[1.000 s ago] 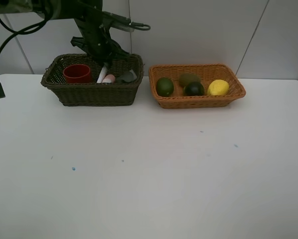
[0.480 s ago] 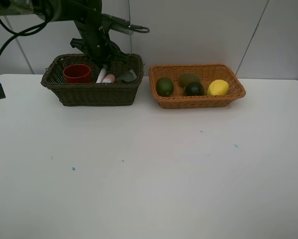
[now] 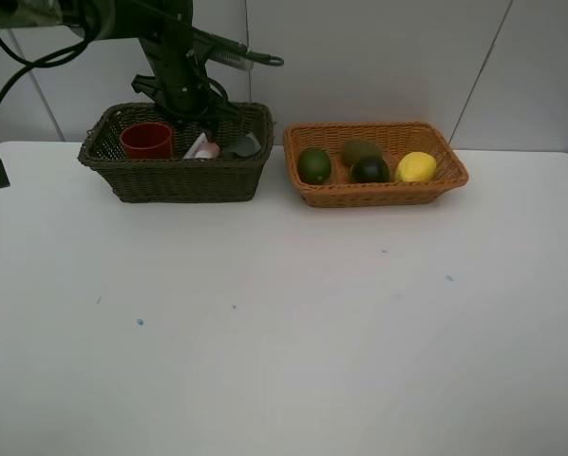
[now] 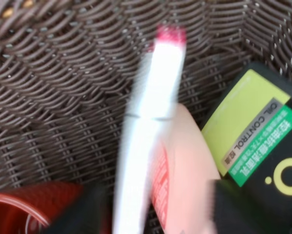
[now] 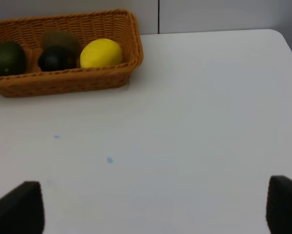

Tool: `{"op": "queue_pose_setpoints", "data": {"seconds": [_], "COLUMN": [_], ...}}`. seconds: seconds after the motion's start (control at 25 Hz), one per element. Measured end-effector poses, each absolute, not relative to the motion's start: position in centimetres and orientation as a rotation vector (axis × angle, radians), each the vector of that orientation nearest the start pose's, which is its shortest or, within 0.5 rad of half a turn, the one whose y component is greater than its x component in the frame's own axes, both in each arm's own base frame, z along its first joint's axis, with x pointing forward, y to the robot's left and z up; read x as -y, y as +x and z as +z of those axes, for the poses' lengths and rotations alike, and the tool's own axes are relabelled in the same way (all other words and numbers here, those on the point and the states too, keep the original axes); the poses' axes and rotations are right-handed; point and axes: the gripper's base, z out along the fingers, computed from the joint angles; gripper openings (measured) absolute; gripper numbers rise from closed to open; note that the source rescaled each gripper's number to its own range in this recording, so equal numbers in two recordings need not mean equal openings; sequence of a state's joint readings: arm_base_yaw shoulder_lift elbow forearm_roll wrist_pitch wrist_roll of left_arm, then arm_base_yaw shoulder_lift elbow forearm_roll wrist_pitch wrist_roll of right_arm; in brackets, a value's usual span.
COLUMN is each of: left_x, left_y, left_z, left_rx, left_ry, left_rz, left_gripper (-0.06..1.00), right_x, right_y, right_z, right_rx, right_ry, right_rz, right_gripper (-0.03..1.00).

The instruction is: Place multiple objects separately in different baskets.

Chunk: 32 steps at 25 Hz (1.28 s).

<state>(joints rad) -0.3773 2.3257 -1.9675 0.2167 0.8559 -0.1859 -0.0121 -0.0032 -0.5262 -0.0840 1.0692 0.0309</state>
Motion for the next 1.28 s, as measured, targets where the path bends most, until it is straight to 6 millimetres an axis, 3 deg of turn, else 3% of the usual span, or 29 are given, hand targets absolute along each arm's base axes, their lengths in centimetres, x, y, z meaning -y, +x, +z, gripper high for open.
{"op": "queue_pose_setpoints", "data": {"seconds": [0.04, 0.16, 0.64, 0.88, 1.04, 1.08, 1.28], "left_x": [17.3, 17.4, 17.3, 17.0, 16.5, 16.1, 14.6], "left_y": [47.8, 47.8, 47.6, 47.1, 46.0, 45.0, 41.6], "left_z": [17.6, 17.5, 17.5, 19.9, 24.4, 27.2, 34.4], "left_rx": [-2.638, -2.642, -2.668, -2.645, -2.596, -2.568, -2.491], "left_ry": [0.371, 0.343, 0.335, 0.322, 0.300, 0.286, 0.248], "left_rz": [0.076, 0.066, 0.071, 0.066, 0.052, 0.045, 0.032], "left_gripper": [0.89, 0.98, 1.00, 1.00, 1.00, 1.00, 1.00], "right_x": [0.7, 0.7, 0.7, 0.7, 0.7, 0.7, 0.7], "right_y": [-0.9, -0.9, -0.9, -0.9, -0.9, -0.9, -0.9], "right_z": [28.4, 28.4, 28.4, 28.4, 28.4, 28.4, 28.4], "right_rx": [-2.021, -2.021, -2.021, -2.021, -2.021, -2.021, -2.021], "right_ry": [0.049, 0.049, 0.049, 0.049, 0.049, 0.049, 0.049], "right_rz": [-0.088, -0.088, -0.088, -0.088, -0.088, -0.088, -0.088], "right_gripper": [0.99, 0.99, 0.99, 0.99, 0.99, 0.99, 0.99]}}
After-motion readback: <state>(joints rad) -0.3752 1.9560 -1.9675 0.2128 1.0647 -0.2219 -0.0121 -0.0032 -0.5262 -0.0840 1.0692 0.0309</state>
